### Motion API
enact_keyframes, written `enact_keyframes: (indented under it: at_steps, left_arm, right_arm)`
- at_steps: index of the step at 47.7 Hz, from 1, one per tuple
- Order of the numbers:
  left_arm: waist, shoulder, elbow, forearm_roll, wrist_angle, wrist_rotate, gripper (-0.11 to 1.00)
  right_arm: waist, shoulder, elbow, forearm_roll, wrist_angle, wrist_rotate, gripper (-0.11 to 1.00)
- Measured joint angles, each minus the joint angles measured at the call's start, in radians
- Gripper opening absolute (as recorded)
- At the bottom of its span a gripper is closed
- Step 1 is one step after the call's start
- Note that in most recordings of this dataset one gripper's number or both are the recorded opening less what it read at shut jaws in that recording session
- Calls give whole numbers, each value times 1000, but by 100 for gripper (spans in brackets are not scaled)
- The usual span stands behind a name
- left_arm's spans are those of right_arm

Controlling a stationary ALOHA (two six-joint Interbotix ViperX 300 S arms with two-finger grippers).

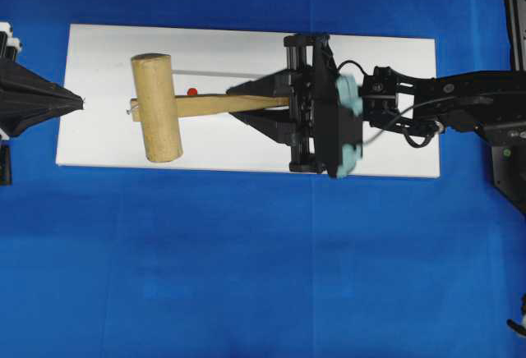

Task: Hit the mark with a hammer.
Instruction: 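Lift the mallet with the right gripper and swing it over the board, then close the left gripper on the mallet head to steady it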

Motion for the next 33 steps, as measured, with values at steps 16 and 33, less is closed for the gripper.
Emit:
enact_keyframes:
  at_steps: [16,33]
  left_arm:
    - [0,0,0,0,-2,-43,0]
    - [0,2,0,0,0,-49,4]
  right_arm:
    - [0,0,0,5,-89,-405,10]
    - [0,0,0,5,-124,-480,9]
